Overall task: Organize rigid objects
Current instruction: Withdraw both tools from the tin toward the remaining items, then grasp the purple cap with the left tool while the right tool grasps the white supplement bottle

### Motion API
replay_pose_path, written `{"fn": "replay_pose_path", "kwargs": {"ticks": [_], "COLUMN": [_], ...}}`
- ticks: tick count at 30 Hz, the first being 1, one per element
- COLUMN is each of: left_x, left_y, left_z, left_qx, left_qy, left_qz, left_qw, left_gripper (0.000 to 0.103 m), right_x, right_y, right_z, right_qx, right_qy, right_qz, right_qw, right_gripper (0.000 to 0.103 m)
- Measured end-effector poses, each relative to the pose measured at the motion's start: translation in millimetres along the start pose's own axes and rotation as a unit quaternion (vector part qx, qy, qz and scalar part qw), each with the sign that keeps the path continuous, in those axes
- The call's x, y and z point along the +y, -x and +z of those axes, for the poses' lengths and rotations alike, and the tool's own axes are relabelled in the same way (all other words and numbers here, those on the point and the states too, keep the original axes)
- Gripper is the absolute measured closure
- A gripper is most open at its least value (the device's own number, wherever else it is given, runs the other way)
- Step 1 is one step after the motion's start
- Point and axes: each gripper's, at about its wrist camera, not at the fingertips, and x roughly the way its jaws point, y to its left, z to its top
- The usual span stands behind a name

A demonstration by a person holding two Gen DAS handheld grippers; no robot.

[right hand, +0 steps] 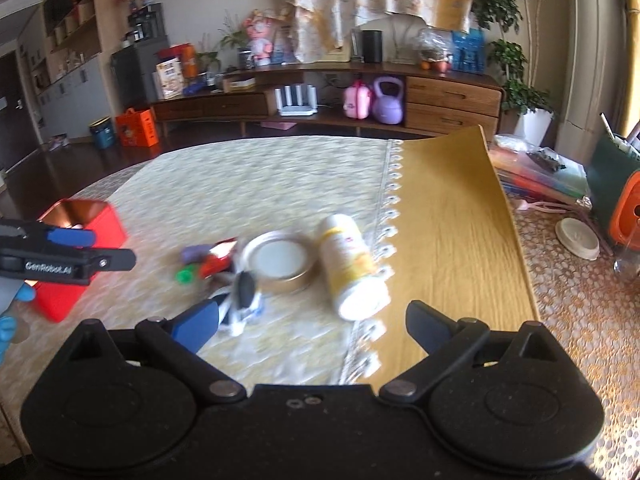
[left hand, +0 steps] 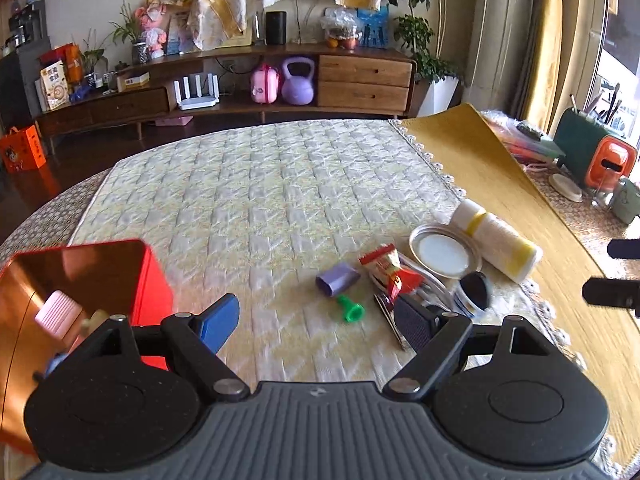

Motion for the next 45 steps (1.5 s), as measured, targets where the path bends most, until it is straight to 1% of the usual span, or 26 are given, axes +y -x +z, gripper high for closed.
{"fn": "replay_pose_path", "kwargs": {"ticks": [6, 10, 12, 18, 20, 24, 26, 30, 33, 36, 39, 40, 42, 43, 45], "left_x": [0.5, -3.6, -4.2, -1.6, -0.6, -2.7, -2.6, -3.5, -3.1, -3.9, -6.1, -6.5, -8.8, -9.6, -9.8], "left_y": [-36.3, -55.4, -63.8, -80.7, -84.8, -93.0, -96.4, -101.7, -101.4, -101.9, -102.1, -102.0, -101.5, -101.4, -100.7], "left_z": [10.4, 11.3, 11.4, 14.4, 15.9, 16.6, 16.1, 14.6, 14.9, 15.4, 15.9, 15.7, 14.7, 14.4, 14.2], "left_qx": [0.016, 0.024, 0.029, 0.037, 0.040, 0.045, 0.050, 0.054, 0.052, 0.049, 0.046, 0.044, 0.041, 0.040, 0.039], "left_qy": [-0.024, -0.035, -0.040, -0.051, -0.052, -0.064, -0.063, -0.063, -0.061, -0.064, -0.066, -0.066, -0.069, -0.070, -0.070], "left_qz": [-0.006, -0.010, -0.012, -0.018, -0.026, -0.030, -0.035, -0.034, -0.041, -0.046, -0.052, -0.055, -0.054, -0.053, -0.052], "left_qw": [0.9996, 0.9991, 0.9987, 0.9979, 0.9975, 0.9965, 0.9962, 0.9960, 0.9959, 0.9957, 0.9954, 0.9953, 0.9953, 0.9953, 0.9955], "left_gripper": [0.018, 0.018, 0.018, 0.019, 0.026, 0.028, 0.041, 0.043, 0.045, 0.053, 0.063, 0.069, 0.072, 0.074, 0.081], "right_x": [-9.8, -15.0, -16.1, -19.2, -20.6, -25.1, -26.6, -26.9, -26.3, -27.6, -29.8, -30.7, -32.3, -32.9, -33.6], "right_y": [-29.8, -47.5, -55.4, -72.4, -77.1, -86.3, -90.9, -98.4, -101.9, -103.0, -104.1, -104.2, -104.4, -104.5, -103.8], "right_z": [7.8, 14.1, 16.8, 23.2, 24.7, 26.1, 25.5, 24.5, 23.9, 24.5, 24.0, 23.4, 22.6, 22.3, 22.1], "right_qx": [0.016, 0.025, 0.030, 0.039, 0.042, 0.048, 0.052, 0.057, 0.056, 0.053, 0.053, 0.053, 0.053, 0.054, 0.053], "right_qy": [0.002, 0.005, 0.009, 0.019, 0.021, 0.017, 0.013, 0.010, 0.010, 0.005, -0.003, -0.008, -0.017, -0.019, -0.027], "right_qz": [-0.007, -0.011, -0.006, 0.011, 0.016, 0.017, 0.018, 0.019, 0.021, 0.026, 0.037, 0.041, 0.049, 0.052, 0.054], "right_qw": [1.000, 1.000, 0.999, 0.999, 0.999, 0.999, 0.998, 0.998, 0.998, 0.998, 0.998, 0.998, 0.997, 0.997, 0.997], "right_gripper": [0.010, 0.014, 0.018, 0.024, 0.026, 0.031, 0.033, 0.036, 0.037, 0.037, 0.038, 0.039, 0.043, 0.044, 0.050]}}
